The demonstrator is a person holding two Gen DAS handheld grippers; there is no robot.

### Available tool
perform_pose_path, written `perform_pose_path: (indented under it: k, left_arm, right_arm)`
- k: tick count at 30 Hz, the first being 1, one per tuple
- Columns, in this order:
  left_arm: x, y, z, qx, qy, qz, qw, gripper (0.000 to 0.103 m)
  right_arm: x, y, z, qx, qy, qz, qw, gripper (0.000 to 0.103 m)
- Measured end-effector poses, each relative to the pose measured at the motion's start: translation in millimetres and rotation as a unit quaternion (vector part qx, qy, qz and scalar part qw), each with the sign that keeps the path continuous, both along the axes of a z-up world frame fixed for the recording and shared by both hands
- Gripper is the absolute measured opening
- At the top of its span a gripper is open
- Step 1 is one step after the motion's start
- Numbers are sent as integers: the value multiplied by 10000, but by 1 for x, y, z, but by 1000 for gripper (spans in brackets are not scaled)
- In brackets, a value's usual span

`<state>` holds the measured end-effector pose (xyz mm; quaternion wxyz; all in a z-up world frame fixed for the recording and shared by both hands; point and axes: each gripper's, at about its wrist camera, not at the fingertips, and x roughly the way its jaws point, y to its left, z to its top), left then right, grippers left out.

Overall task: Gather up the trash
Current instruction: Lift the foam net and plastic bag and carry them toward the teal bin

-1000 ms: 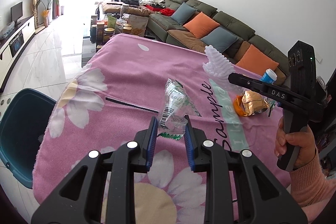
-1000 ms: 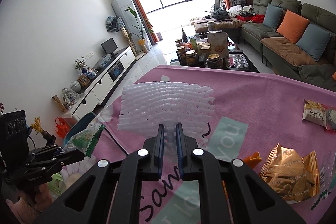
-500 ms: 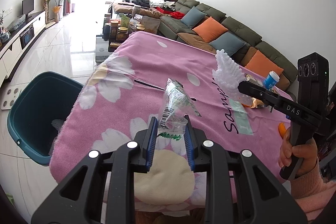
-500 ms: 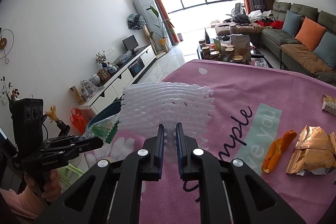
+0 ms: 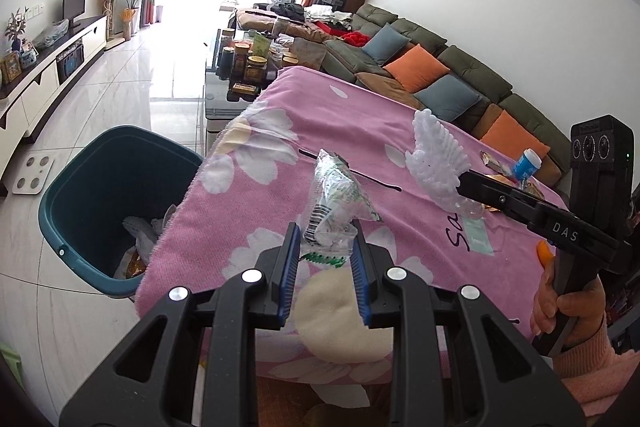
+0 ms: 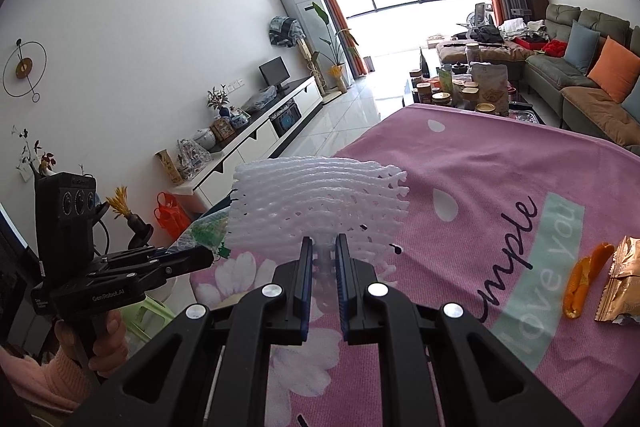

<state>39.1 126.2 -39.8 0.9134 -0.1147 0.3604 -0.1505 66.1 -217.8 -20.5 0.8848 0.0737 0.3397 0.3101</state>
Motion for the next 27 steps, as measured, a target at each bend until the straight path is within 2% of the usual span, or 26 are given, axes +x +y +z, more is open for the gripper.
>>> perform_pose_path:
  k: [15, 27]
  left_arm:
    - [-9, 48, 7, 54, -12, 637, 9980, 25]
    - [-8, 77, 6, 114, 25, 973, 9952, 25]
  right_arm:
    - [1, 37, 1, -47, -4, 371, 9993, 10]
    - [6, 70, 0, -96, 42, 718, 9974, 10]
